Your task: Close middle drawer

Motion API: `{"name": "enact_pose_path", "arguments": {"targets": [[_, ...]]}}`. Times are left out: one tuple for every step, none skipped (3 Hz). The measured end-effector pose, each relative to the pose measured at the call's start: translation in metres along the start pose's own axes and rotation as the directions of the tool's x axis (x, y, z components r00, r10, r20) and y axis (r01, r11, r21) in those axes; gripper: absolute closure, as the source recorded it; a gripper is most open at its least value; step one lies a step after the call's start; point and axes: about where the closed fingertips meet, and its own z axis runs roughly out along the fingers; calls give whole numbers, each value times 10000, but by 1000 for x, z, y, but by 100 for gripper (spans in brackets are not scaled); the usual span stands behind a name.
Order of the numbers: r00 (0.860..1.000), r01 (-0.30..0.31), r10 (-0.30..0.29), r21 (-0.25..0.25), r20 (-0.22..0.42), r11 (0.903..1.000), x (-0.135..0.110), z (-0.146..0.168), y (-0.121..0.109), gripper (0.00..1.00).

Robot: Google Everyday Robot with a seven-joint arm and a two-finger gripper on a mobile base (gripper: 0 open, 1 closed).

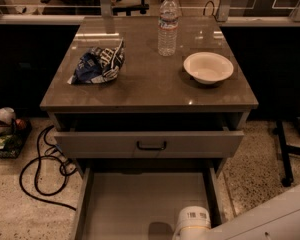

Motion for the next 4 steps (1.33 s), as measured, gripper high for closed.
{"name": "enact_pose_path", "arguments": {"targets": [[9999, 83, -79, 329, -146, 9994, 2, -5, -14, 100], [9999, 84, -79, 332, -147, 9994, 2, -5, -15, 100], [9996, 106, -86, 722, -279, 9973, 4, -9, -38, 100], [9996, 106, -86, 722, -279, 9973, 4, -9, -38, 100]]}}
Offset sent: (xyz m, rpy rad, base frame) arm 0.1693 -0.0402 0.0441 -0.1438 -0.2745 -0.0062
